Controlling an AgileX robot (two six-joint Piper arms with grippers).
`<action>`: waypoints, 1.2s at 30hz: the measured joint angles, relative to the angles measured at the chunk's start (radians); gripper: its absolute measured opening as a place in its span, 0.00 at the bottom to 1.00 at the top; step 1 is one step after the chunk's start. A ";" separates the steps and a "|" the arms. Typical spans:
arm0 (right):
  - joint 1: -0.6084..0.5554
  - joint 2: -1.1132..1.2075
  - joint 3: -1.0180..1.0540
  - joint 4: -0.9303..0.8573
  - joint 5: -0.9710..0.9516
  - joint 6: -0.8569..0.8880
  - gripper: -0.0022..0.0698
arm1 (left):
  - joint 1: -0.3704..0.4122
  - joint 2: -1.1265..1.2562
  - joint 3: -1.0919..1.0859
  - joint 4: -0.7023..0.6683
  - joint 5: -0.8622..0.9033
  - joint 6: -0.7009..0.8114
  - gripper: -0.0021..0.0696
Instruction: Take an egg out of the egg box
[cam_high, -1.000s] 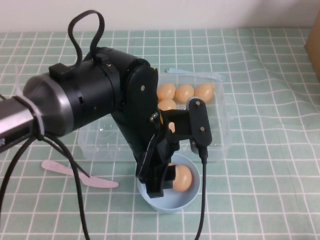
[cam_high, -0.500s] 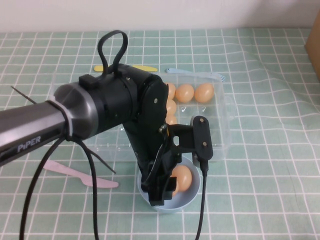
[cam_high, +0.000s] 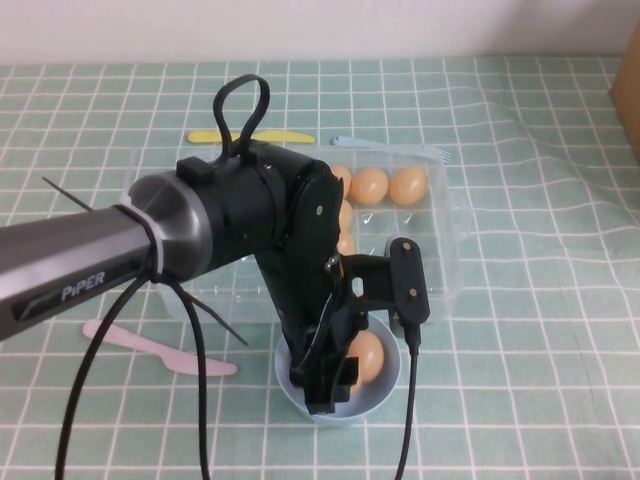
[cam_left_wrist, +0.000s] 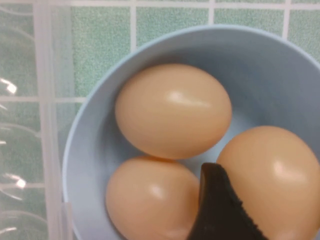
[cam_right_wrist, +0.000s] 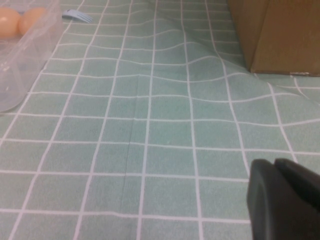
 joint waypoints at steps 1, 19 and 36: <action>0.000 0.000 0.000 0.000 0.000 0.000 0.01 | 0.000 0.002 0.000 -0.004 0.002 0.000 0.51; 0.000 0.000 0.000 0.000 0.000 0.000 0.01 | 0.000 0.005 0.000 -0.015 0.000 0.000 0.71; 0.000 0.000 0.000 0.000 0.000 0.000 0.01 | 0.189 -0.572 0.363 -0.290 -0.366 -0.044 0.04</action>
